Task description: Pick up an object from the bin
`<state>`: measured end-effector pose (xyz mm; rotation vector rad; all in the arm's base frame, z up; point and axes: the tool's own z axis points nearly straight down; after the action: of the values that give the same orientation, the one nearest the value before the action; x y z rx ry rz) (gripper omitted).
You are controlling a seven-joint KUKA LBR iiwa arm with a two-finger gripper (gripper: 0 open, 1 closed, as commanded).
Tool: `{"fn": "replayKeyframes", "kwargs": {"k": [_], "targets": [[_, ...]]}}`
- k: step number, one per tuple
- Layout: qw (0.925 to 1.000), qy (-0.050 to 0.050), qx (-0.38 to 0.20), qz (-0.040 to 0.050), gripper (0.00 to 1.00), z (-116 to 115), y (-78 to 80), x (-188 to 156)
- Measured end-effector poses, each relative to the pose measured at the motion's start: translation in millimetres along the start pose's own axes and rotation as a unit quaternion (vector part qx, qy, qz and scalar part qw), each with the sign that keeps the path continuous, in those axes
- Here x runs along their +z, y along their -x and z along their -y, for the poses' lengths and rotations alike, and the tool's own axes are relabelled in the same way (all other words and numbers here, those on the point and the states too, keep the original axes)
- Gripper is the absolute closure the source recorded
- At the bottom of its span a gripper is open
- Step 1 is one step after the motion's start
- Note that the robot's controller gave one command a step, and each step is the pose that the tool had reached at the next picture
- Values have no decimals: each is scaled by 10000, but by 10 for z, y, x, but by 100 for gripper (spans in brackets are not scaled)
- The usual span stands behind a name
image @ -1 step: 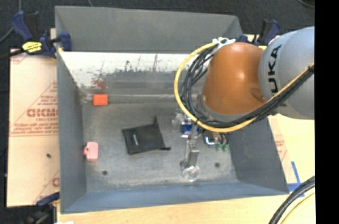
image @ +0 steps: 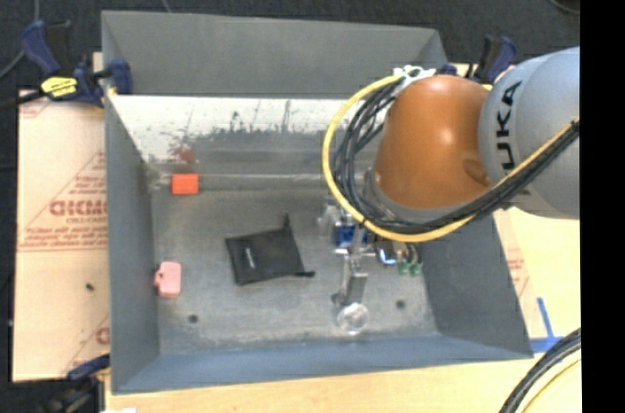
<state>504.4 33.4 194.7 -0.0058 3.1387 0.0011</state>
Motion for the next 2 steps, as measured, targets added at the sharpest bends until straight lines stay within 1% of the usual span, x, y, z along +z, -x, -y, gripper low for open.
{"fn": "replayKeyframes", "kwargs": {"k": [1,2], "targets": [[9971,-2,-764,-8,0,-234,325,670],[9980,1,629,2,0,-61,355,1186]]}}
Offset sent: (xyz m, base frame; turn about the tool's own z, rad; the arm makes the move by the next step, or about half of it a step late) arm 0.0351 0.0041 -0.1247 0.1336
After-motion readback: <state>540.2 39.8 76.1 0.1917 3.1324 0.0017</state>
